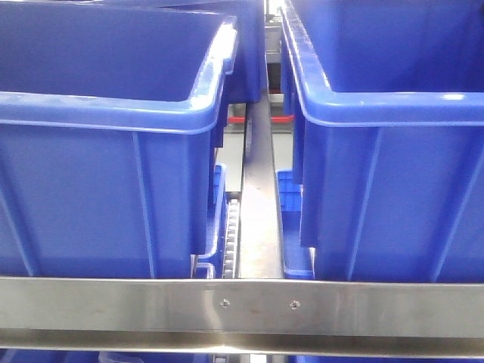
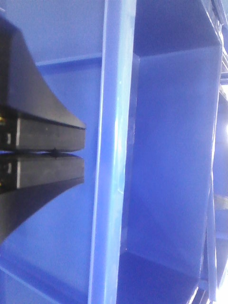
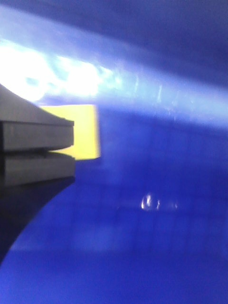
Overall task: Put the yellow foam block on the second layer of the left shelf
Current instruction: 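Open the right gripper to release the cube in the bin, then withdraw the open right gripper up out of the bin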
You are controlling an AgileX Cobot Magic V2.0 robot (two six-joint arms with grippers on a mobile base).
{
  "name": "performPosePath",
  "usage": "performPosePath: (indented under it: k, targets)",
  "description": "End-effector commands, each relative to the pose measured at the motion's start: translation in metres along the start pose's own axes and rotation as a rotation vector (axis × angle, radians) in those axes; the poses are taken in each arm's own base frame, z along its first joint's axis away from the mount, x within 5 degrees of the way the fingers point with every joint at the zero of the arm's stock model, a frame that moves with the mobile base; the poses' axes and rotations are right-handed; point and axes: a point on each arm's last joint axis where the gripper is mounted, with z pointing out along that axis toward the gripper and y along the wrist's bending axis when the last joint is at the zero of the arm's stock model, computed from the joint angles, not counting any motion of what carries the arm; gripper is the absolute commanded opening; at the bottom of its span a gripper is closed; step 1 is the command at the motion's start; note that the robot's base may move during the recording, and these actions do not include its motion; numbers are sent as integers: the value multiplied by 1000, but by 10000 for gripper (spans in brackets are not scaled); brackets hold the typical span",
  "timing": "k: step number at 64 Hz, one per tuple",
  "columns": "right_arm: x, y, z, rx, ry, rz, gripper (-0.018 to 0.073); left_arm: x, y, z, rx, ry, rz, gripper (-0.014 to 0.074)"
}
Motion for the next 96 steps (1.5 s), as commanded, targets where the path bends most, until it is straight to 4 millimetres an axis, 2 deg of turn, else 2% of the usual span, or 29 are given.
performPosePath:
  k: [1, 17, 27, 38, 45, 54, 82, 96]
  targets:
    - [1, -4, -29, -10, -140, -4, 31, 1, -1, 1, 18, -53, -11, 137]
    - [70, -7, -58, -44, -242, -4, 31, 1, -1, 1, 18, -53, -11, 137]
    - [108, -11, -92, -62, -365, 31, 31, 1, -1, 1, 18, -53, -11, 137]
    - [134, -17, -129, -75, -542, 63, 31, 1, -1, 1, 18, -53, -11, 137]
    - [142, -19, -149, -77, -646, 70, 31, 1, -1, 1, 18, -53, -11, 137]
    - [148, -22, -161, -58, -715, 52, 31, 1, -1, 1, 18, -53, -11, 137]
    - [149, -22, -159, -51, -710, 42, 31, 1, -1, 1, 18, -53, -11, 137]
    - [153, -21, -153, 2, -690, -45, 31, 1, -1, 1, 18, -53, -11, 137]
